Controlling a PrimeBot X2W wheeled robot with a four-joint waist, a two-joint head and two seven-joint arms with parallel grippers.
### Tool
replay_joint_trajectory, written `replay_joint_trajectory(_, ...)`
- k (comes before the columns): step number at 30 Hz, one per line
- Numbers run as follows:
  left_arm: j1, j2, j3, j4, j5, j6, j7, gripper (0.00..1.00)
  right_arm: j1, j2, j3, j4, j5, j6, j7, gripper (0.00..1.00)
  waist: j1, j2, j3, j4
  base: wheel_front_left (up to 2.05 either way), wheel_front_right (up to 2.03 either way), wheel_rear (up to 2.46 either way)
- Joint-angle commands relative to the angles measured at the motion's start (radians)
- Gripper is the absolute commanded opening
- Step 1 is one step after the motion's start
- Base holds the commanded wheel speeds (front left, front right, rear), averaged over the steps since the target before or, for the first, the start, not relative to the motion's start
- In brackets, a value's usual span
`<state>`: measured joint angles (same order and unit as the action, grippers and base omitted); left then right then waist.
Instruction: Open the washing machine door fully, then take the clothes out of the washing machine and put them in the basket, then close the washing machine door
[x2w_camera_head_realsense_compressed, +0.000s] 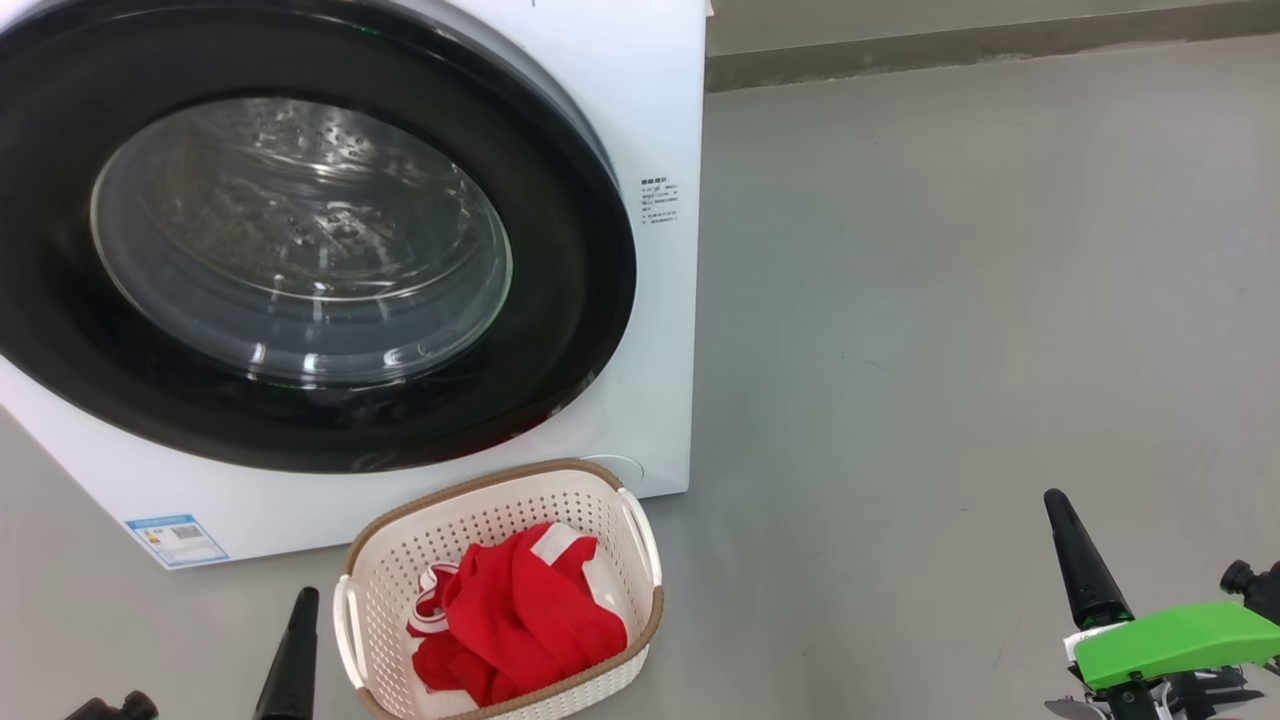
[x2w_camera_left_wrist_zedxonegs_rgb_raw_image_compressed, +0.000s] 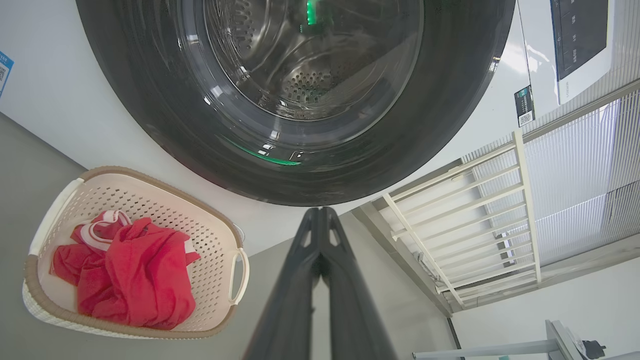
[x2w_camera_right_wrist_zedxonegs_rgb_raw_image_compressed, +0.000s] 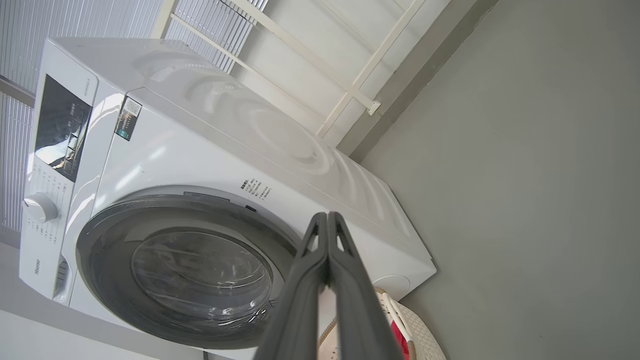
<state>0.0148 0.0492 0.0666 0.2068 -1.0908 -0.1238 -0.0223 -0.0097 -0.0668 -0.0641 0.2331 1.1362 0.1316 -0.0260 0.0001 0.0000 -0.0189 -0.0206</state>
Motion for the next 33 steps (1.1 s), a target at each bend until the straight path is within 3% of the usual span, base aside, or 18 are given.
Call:
replay_joint_trajectory(1, -0.053, 0.010, 0.027, -0.017, -0.029, -0.004, 0.010, 0.00, -0.049, -0.011, 0.000, -0.021, 0.033, -0.001, 0.006, 0.00, -0.0001, 0.0000, 0.001, 0.001, 0.00, 0.00, 0.00)
replay_joint_trajectory(33, -0.104, 0.003, 0.042, 0.023, -0.382, -0.006, 0.101, 0.00, -0.084, 0.007, -0.034, 0.002, 0.352, -0.001, 0.101, 0.00, -0.0001, 0.0000, 0.016, 0.015, 0.00, 0.00, 0.00)
